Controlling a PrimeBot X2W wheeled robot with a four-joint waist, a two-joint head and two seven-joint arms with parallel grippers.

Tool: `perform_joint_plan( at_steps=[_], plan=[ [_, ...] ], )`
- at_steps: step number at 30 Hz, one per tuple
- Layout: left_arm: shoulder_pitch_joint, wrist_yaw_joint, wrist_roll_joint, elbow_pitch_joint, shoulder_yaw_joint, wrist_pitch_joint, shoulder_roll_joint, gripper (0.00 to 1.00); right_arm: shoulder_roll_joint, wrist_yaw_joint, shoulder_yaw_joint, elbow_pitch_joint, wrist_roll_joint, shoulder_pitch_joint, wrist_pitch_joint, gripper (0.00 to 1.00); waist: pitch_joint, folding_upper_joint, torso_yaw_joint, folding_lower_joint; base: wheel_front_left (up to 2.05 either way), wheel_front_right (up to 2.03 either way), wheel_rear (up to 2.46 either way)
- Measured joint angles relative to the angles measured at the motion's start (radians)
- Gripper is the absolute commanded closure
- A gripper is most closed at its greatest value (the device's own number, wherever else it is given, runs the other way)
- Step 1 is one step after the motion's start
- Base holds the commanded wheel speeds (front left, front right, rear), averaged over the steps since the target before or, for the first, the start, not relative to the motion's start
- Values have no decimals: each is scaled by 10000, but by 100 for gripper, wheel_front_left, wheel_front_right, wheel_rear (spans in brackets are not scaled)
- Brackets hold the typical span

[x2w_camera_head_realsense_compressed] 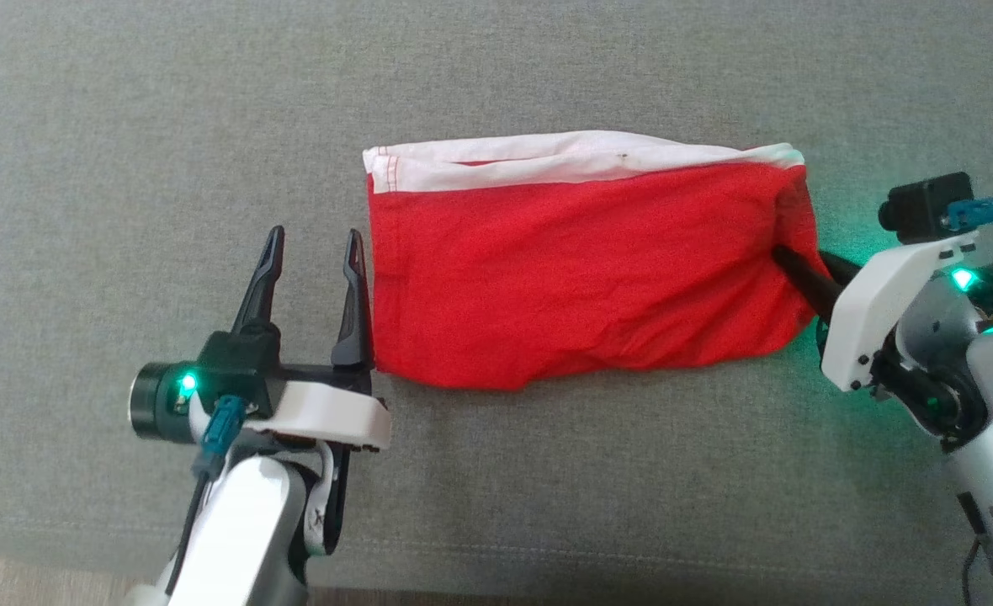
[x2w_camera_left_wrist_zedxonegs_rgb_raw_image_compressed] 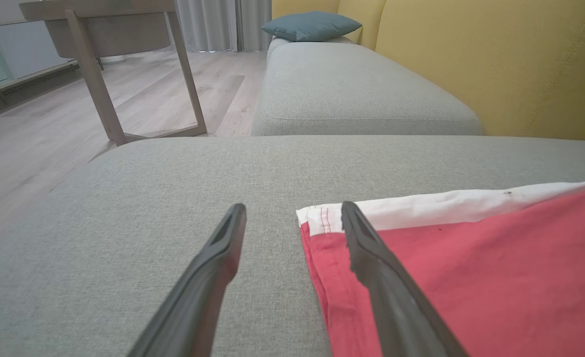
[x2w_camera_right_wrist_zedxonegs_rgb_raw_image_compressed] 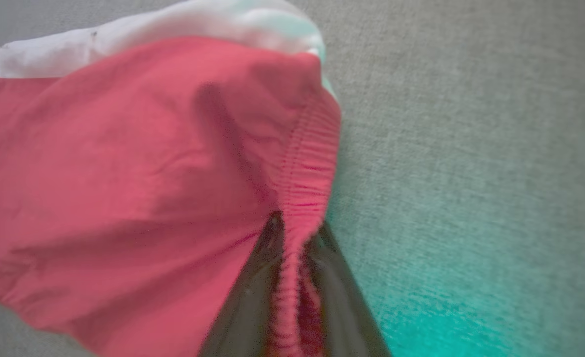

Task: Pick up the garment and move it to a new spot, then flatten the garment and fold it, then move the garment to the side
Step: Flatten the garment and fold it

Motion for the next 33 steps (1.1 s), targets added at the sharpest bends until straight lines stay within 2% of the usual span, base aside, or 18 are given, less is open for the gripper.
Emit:
perform_joint_plan(
  at_steps=[7, 13, 17, 21, 27, 29, 30, 33],
  plan=[
    [-37, -75, 92, 17, 54, 0, -27, 0, -48, 0, -73, -226, 481, 128, 88, 100, -30, 0, -156, 0, 0, 0, 0],
    [-23, -90, 94, 119, 100, -2, -25, 0, -148, 0, -1022, -673, 554, 1484, -489, 100, -272, 0, -410, 0, 0, 0, 0],
    [-14, -163, 151, 211, 100, -2, -17, 0, -299, 0, -1519, -982, 700, 2090, -493, 100, -415, 0, -599, 0, 0, 0, 0],
    [9, -163, 151, 276, 96, -2, 12, 0, -100, 0, -1687, -1783, 2291, 2298, 19, 100, -521, 0, -761, 0, 0, 0, 0],
    [9, -163, 151, 305, 58, 0, 63, 0, 681, 0, -1760, -3116, 5676, 1962, 1406, 100, -606, 0, -805, 0, 0, 0, 0],
    [9, -163, 151, 305, 46, 0, 84, 0, 1083, 0, -1737, -3139, 6502, 1518, 1758, 100, -618, 0, -795, 0, 0, 0, 0],
    [8, -165, 151, 307, 13, 2, 92, 0, 1582, 0, -1563, -2890, 7022, 995, 2019, 100, -624, 0, -754, 0, 0, 0, 0],
    [7, -173, 151, 313, -29, 4, 88, 0, 2290, 0, -1089, -2092, 7039, 316, 2075, 100, -618, 0, -646, 0, 0, 0, 0]
  ],
)
